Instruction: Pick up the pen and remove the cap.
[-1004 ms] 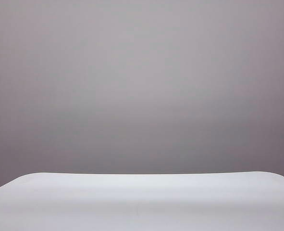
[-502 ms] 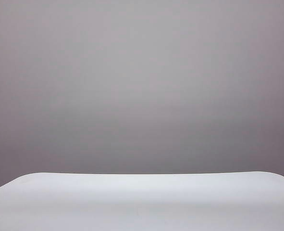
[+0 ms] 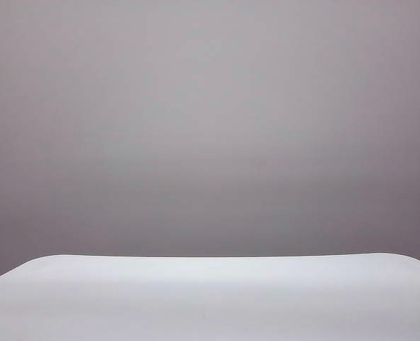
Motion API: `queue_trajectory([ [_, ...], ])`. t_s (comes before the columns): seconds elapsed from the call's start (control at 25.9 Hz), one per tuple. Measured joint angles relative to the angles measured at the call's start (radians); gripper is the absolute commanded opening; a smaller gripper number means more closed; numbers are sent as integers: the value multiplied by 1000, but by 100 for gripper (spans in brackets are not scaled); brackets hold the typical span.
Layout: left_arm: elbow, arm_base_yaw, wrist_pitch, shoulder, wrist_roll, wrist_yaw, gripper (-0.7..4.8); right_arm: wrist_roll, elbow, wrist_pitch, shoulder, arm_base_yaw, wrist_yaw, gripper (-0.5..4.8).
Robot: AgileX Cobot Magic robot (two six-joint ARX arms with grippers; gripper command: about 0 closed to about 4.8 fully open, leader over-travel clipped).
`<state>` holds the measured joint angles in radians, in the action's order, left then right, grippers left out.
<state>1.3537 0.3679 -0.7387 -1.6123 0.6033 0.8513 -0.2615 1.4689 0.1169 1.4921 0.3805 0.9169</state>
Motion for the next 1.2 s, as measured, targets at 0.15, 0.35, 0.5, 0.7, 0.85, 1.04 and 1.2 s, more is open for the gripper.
queue_trajectory([
  [0.15, 0, 12, -17, 0, 20, 0, 43, -1, 0, -7, 3, 6, 51, 378],
  [0.35, 0, 37, -121, 0, 81, 0, 43, 0, 0, -53, 13, 27, 84, 378],
  [0.5, 0, 45, -158, -1, 110, 0, 43, 0, 0, -101, 29, 43, 119, 362],
  [0.7, 0, 45, -161, -4, 139, -7, 43, 0, 1, -154, 33, 49, 125, 298],
  [0.85, 0, 53, -167, -4, 158, -23, 43, 0, 1, -175, 54, 49, 124, 261],
  [1.04, 0, 77, -187, -6, 165, -26, 43, -7, 0, -188, 81, 69, 124, 261],
  [1.2, 0, 82, -188, -12, 168, -23, 41, -8, 0, -199, 85, 76, 115, 126],
])
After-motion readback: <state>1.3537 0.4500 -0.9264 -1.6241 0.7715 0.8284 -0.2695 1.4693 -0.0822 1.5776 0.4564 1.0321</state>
